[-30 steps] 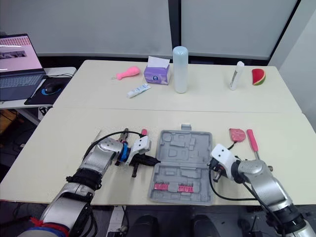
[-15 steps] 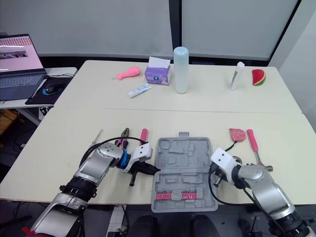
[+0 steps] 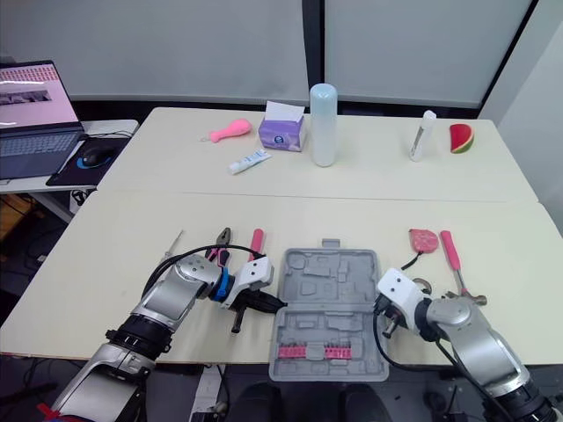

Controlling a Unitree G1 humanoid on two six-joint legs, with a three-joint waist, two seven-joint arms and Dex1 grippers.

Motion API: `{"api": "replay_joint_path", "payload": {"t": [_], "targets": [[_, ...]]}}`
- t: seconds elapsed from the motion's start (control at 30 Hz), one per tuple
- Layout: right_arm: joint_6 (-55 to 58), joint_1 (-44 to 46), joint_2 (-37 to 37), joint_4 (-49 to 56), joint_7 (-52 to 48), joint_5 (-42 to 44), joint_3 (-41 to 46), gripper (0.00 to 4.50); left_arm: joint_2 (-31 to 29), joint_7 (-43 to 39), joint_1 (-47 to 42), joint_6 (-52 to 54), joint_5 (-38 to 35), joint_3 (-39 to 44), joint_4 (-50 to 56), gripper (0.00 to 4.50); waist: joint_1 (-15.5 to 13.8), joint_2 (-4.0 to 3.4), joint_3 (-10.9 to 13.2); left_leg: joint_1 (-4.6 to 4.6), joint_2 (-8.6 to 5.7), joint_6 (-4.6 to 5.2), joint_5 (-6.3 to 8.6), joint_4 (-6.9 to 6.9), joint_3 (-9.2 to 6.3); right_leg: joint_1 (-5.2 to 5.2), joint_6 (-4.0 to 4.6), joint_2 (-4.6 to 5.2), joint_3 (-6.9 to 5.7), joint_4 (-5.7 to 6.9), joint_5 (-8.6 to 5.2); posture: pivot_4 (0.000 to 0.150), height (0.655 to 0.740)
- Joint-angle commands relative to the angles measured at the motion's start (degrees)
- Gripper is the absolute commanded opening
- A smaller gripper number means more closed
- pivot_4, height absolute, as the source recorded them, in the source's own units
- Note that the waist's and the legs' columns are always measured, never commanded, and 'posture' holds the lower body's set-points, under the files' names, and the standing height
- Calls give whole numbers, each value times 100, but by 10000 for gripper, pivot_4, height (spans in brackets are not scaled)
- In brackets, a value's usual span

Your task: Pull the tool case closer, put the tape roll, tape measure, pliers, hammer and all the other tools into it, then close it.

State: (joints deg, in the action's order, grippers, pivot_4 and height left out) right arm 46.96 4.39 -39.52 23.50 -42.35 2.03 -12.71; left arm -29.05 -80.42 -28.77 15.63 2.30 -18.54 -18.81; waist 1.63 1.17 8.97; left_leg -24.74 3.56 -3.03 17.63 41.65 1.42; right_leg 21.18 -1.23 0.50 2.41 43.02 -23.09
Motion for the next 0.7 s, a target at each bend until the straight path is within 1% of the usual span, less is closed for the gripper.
{"api": "replay_joint_path", "payload": {"t": [0.03,0.3,0.7], "targets": [[-8,10,-48,241,-64,110,-67,82,-5,44,9,-83,-94,-87,105,0,0,0,0,0,0,0,0,0,0,0,0,-1,0,0,0,1500,7002],[21,-28,-120,274,-66,167,-119,82,-138,-90,95,-24,-129,-157,255,0,5,0,0,0,1,0,0,0,-2,0,0,-5,2,0,0,1500,7002],[82,-65,-207,330,-58,236,-161,82,-233,-65,157,-28,-195,-240,321,0,3,0,0,0,0,0,0,0,-5,-2,0,-5,3,-1,0,1500,7002]]}}
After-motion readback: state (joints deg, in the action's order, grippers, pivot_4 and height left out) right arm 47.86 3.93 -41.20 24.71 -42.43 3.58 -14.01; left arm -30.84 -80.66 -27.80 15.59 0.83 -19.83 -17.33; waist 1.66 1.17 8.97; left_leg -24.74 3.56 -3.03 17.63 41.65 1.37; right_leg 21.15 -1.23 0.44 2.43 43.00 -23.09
